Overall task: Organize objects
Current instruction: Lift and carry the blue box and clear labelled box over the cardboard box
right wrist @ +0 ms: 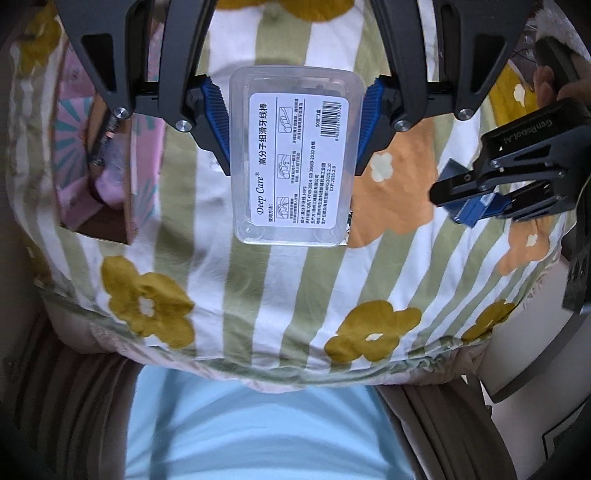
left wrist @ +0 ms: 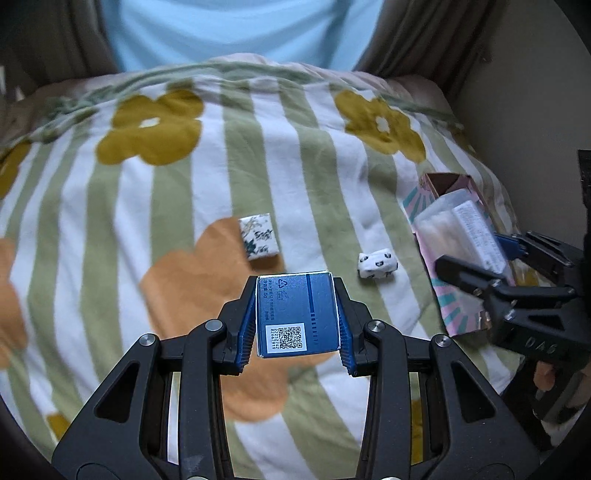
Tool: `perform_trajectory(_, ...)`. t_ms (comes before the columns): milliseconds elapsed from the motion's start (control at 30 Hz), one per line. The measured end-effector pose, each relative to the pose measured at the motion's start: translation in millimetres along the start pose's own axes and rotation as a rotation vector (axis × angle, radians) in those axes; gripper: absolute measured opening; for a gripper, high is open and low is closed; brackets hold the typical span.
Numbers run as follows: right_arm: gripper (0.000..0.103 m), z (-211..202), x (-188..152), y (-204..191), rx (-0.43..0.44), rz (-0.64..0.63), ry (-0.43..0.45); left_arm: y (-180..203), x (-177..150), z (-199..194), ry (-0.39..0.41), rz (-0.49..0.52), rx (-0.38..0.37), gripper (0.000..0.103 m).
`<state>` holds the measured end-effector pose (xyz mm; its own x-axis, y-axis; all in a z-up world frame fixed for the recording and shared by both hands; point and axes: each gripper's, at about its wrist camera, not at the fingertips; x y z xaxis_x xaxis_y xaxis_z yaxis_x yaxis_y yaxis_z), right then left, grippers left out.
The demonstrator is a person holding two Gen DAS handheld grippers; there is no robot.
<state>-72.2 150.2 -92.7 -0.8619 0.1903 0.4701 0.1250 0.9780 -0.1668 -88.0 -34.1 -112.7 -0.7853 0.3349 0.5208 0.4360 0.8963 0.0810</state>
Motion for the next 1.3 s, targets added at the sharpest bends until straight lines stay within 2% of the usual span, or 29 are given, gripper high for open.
perform_trajectory(133,0.055,-25,-10,5,0.004,0.024,0.0,14,-11,-32,-0.006,-0.053,0.064,0.034)
perform_trajectory(233,0.055,-37,-17,9,0.017,0.036,0.015,21,-18,-50,0.008,-0.102,0.073,0.034)
perform_trajectory(500,0.055,-53,-15,20,0.034,0.039,0.047,40,-21,-69,0.039,-0.08,0.124,0.034)
perform_trajectory(700,0.055,-62,-12,35,0.032,0.065,0.069,49,-5,-71,0.059,-0.056,0.12,0.034)
perform_trajectory(967,0.056,-77,-1,101,-0.044,0.181,0.1,81,41,-58,0.088,0.054,0.076,0.034)
perform_trajectory(1300,0.055,-84,-11,201,-0.161,0.344,0.087,187,119,-8,0.092,0.279,-0.081,0.034)
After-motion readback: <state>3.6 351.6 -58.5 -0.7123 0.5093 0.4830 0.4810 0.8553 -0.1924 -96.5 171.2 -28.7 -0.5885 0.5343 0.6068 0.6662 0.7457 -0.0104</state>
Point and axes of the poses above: each gripper's, at about its wrist camera, not at the fingertips, and z roughly the way its jaws point, y to its right, x to its top, and after that the axes turned 14 degrees about z, right-handed
